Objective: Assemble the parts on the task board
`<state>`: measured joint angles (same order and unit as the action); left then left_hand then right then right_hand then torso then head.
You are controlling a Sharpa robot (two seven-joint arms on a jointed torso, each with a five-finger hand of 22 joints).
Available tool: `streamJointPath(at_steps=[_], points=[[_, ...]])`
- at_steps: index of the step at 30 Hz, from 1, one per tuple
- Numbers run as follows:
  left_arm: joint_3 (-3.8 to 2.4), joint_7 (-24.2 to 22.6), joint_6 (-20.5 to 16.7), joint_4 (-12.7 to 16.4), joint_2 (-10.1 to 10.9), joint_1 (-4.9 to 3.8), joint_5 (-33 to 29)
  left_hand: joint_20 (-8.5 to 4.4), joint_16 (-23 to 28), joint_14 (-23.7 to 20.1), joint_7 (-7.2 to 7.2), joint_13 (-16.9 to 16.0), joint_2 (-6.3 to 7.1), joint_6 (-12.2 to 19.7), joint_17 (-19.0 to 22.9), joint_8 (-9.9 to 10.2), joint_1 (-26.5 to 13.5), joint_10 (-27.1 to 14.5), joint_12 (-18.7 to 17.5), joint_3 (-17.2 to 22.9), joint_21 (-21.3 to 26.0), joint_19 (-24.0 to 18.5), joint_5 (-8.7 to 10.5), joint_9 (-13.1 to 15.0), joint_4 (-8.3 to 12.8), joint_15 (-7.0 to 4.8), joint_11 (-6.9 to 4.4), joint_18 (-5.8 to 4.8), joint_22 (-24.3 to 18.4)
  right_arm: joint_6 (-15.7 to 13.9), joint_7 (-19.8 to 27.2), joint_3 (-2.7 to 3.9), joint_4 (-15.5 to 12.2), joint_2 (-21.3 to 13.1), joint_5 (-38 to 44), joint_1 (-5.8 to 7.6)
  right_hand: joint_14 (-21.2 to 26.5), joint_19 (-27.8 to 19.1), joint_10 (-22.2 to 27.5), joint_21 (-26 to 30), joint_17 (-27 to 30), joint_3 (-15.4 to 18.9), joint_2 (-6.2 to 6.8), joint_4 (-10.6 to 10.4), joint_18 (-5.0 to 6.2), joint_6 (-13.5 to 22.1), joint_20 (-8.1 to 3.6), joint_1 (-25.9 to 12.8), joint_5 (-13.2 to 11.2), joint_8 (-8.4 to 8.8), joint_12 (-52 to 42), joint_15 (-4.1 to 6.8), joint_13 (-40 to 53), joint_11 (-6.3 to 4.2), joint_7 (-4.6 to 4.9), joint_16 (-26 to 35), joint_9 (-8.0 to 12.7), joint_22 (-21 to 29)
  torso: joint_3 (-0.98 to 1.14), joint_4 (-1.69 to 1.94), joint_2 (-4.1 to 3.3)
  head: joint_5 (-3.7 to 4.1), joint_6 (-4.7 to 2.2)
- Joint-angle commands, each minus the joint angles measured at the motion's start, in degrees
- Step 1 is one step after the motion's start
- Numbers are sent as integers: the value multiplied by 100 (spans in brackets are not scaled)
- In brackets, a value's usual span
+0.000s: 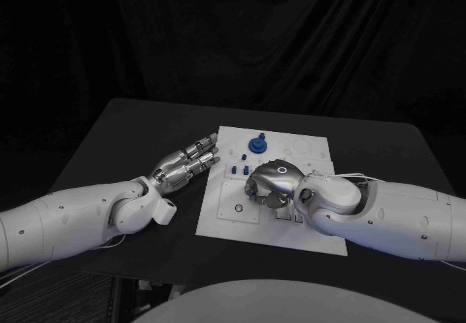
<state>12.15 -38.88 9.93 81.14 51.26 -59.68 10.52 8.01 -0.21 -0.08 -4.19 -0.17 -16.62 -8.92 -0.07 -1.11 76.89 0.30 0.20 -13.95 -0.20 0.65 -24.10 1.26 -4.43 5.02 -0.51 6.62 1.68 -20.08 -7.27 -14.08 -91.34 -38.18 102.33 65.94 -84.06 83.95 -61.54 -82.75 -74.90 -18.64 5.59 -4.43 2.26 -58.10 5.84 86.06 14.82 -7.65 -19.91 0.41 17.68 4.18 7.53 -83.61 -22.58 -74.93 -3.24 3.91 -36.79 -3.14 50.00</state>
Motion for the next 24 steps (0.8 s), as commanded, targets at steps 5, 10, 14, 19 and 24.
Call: streamJointPath(at_steps=[5,10,14,19,24], points=[[-6,-1039,85,2,-17,11,-39,27,21,8,36,7,-3,5,7,-24,47,1,-10,15,-18,-20,-27,9,26,40,52,31,-2,146,-119,0,15,18,61,-19,-123,13,220,141,-407,69,98,-127,3,352,46,-133,-345,230,208,-56,-91,9,-30,79,41,-1203,0,-2,-1,-22,0],[-6,-1031,89,-6,-24,13,-39,31,21,8,48,9,-4,8,7,-24,41,-3,-11,20,-18,-21,-27,9,22,46,50,30,-4,213,-120,0,28,38,61,-20,-74,-49,509,233,-331,181,192,-275,25,566,77,-280,-670,361,320,-83,-115,93,-108,129,75,-1174,0,0,0,-32,0],[-6,-1026,94,-10,-27,15,-39,36,21,8,59,11,-4,9,7,-23,33,-9,-13,24,-18,-20,-20,9,15,51,48,28,-4,241,-114,0,35,48,61,-21,-29,-112,803,326,-268,322,238,-377,48,820,75,-370,-938,400,356,-80,-85,137,-179,171,139,-1145,-1,4,-1,-29,0],[-6,-1014,100,-17,-29,16,-39,36,21,8,59,11,-4,9,7,-23,33,-9,-13,24,-18,-20,-20,9,15,51,48,28,-4,269,-106,0,45,51,61,-22,-5,-138,912,371,-234,431,231,-435,56,880,76,-407,-1071,391,304,-72,-26,143,-186,191,164,-1133,0,1,-3,-31,0],[-6,-999,109,-23,-31,17,-39,38,21,8,65,12,-4,9,7,-23,26,-13,-15,26,-17,-22,-16,8,8,55,47,27,-9,300,-118,0,53,48,61,-23,-6,-138,913,372,-236,444,221,-445,56,893,77,-409,-1084,392,286,-72,-13,141,-187,190,169,-1133,-2,6,0,-25,0]])
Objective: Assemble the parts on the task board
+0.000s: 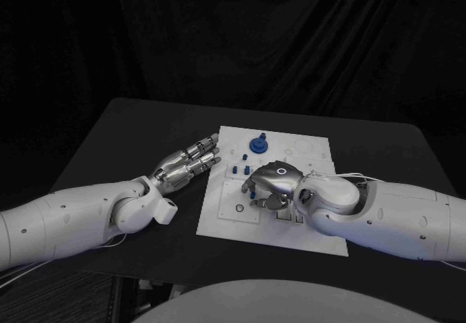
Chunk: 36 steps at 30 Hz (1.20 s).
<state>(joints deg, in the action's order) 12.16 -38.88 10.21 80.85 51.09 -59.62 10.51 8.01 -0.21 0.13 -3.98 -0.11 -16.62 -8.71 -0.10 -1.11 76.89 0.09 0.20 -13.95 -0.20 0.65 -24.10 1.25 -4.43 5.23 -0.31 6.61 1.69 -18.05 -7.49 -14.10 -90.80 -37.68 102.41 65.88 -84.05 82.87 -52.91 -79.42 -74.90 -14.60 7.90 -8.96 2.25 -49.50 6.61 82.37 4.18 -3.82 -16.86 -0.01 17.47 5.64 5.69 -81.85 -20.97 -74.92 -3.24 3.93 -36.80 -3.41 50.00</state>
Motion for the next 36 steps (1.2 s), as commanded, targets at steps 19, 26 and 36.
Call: streamJointPath(at_steps=[19,26,36], points=[[-6,-1009,42,42,47,19,-39,42,21,-13,58,4,-4,-32,10,-27,24,10,-14,37,-18,-21,-28,12,6,38,22,25,-7,-646,-227,22,-751,-974,-425,575,24,-100,975,214,-146,409,-68,-232,90,127,82,59,499,13,200,-128,-137,149,100,49,251,-1089,1,1,0,36,0],[-6,-1003,-7,59,52,20,-39,42,21,-13,63,2,-1,-53,10,-31,24,16,-12,42,-20,-18,-40,16,7,38,17,25,1,193,-765,10,-856,-1609,-1039,1010,-25,-51,818,167,-218,547,-174,-554,76,44,132,-272,599,-5,189,-192,-271,182,108,-15,387,-1109,1,9,1,160,0],[-5,-1016,-10,56,31,20,-39,46,21,-13,65,2,1,-56,10,-32,25,17,-11,47,-18,-21,-52,16,7,40,13,26,-9,475,-930,-8,-595,-1864,-1201,979,-9,-69,704,209,-170,543,-142,-463,89,87,152,-121,601,14,160,-199,-328,178,-8,6,469,-1095,-16,-2,4,127,0]])
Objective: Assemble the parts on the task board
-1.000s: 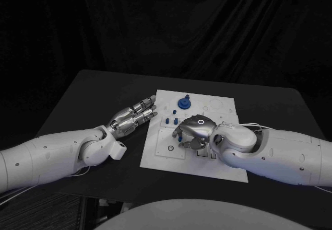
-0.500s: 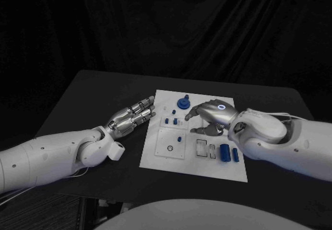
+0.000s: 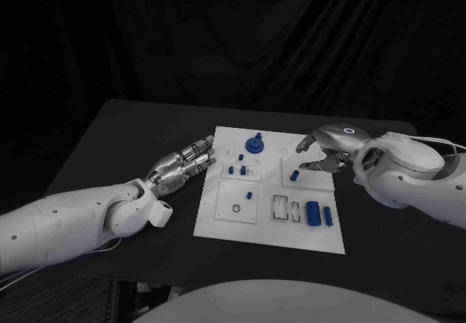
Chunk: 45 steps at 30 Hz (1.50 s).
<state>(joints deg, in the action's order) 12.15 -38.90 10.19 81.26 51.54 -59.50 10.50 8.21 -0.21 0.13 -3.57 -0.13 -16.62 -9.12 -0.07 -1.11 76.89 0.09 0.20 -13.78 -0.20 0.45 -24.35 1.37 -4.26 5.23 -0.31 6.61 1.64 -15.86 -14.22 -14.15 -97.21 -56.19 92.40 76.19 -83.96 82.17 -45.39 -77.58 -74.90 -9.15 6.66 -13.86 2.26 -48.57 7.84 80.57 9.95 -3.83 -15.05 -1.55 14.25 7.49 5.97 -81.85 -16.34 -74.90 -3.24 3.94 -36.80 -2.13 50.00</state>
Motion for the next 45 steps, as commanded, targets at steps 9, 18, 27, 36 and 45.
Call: streamJointPath(at_steps=[9,18,27,36,45], points=[[-4,-1018,-5,2,-35,10,-38,48,21,-13,21,5,2,-17,7,-32,31,15,-12,43,-4,-17,-39,4,-4,50,9,28,-58,196,-88,-4,264,63,-216,-235,-68,79,-394,-78,-227,90,32,-38,63,-10,16,53,-426,10,-132,-35,-59,-74,22,-45,122,-1130,19,0,-12,46,0],[-4,-1005,15,-6,-47,15,-38,123,21,-13,12,6,0,-10,7,-29,38,12,-13,70,-5,-18,-51,2,4,77,14,55,-57,156,66,-4,444,238,-218,-388,-85,115,-665,-118,-222,89,-1,-25,54,181,37,193,-335,3,-119,-53,-150,-95,198,-55,317,-1142,27,10,-14,90,0],[-4,-993,32,1,-49,26,-38,158,21,-13,8,6,-2,-7,7,-28,50,11,-13,91,-5,-18,-70,2,15,88,25,75,-56,88,192,-3,578,420,-218,-505,-87,130,-950,-133,-203,0,-67,87,50,114,24,392,101,-18,-62,-42,-247,-119,224,-51,434,-1147,24,11,-9,109,0],[-4,-970,47,-6,-49,34,-38,171,21,-13,8,6,-2,-9,7,-28,55,12,-13,101,-6,-17,-82,2,20,90,26,85,-56,66,266,-2,635,543,-218,-562,-145,213,-1294,-263,-293,-93,-83,57,21,-125,-15,422,205,-98,-89,8,-283,-184,241,-117,462,-1189,24,11,-11,124,0],[-4,-942,72,-28,-75,44,-38,197,21,-13,25,6,-3,-13,7,-29,72,11,-13,130,-5,-19,-106,3,40,93,18,110,-60,-26,291,-1,706,625,-218,-576,-184,262,-1579,-341,-344,-334,-150,105,3,-619,-97,632,323,-294,-112,96,-303,-283,211,-153,369,-1212,19,9,-17,117,0]])
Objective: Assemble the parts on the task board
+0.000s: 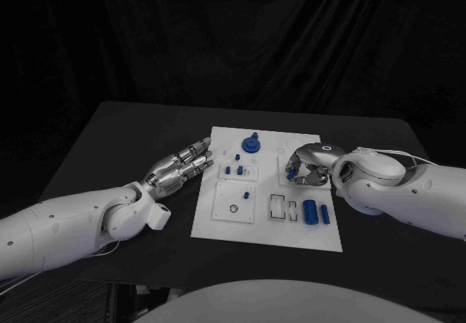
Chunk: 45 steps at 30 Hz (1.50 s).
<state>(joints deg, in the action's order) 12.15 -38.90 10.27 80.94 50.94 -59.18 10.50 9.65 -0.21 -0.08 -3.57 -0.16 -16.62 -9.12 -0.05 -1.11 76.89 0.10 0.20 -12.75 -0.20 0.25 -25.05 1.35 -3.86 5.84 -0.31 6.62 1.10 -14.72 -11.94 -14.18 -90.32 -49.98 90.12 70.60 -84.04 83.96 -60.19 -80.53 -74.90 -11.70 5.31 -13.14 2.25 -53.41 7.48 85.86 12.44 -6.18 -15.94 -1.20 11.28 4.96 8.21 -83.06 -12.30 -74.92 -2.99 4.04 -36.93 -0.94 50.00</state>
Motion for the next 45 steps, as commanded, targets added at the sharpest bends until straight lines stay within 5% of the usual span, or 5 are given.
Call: streamJointPath(at_steps=[1,17,33,38,45], points=[[-5,-939,65,3,-17,12,-37,53,21,8,25,9,-3,-13,5,-29,71,11,-13,26,-5,2,-36,5,-1,32,18,109,-6,-164,64,2,20,6,10,-17,-176,84,-116,-48,-343,-90,-17,36,3,-148,-65,111,80,-63,-26,65,-6,-35,-14,-32,-39,-1211,-5,0,-4,-3,0],[-5,-882,80,-12,-20,42,-37,98,21,8,178,10,-6,-75,5,-40,101,9,-14,132,-6,2,-94,14,47,25,-65,180,-5,-747,112,6,-163,-129,10,0,-215,103,-609,-80,-392,-313,-143,368,-4,-874,-200,439,92,-443,-107,208,39,-196,-154,-60,-410,-1219,-2,-3,14,-27,0],[-5,-883,47,-12,-26,48,-37,103,21,8,203,9,-2,-96,5,-44,107,12,-13,155,-6,1,-122,17,63,21,-75,192,-9,-638,-41,6,-1214,-365,266,530,-210,85,-592,-51,-375,-268,-78,362,2,-863,-209,368,28,-442,-19,206,5,-187,-163,-47,-479,-1209,-12,9,16,-112,0],[-5,-887,74,-34,-52,52,-37,103,21,8,202,10,-1,-86,5,-43,110,7,-14,161,-5,1,-132,16,70,19,-73,196,-10,-387,-19,4,-1503,-109,815,474,-219,69,-658,-16,-375,-252,-27,377,12,-911,-223,332,129,-469,19,226,-8,-209,-187,-48,-558,-1197,-19,15,13,-212,0],[-5,-899,93,-46,-79,56,-37,103,21,8,201,11,-3,-87,5,-42,110,7,-15,165,-5,1,-134,16,71,18,-72,197,-11,-229,100,3,-1486,411,1307,236,-221,77,-637,-27,-371,-253,8,374,8,-832,-224,301,104,-414,85,218,-30,-194,-171,-45,-580,-1200,-16,9,10,-281,0]])
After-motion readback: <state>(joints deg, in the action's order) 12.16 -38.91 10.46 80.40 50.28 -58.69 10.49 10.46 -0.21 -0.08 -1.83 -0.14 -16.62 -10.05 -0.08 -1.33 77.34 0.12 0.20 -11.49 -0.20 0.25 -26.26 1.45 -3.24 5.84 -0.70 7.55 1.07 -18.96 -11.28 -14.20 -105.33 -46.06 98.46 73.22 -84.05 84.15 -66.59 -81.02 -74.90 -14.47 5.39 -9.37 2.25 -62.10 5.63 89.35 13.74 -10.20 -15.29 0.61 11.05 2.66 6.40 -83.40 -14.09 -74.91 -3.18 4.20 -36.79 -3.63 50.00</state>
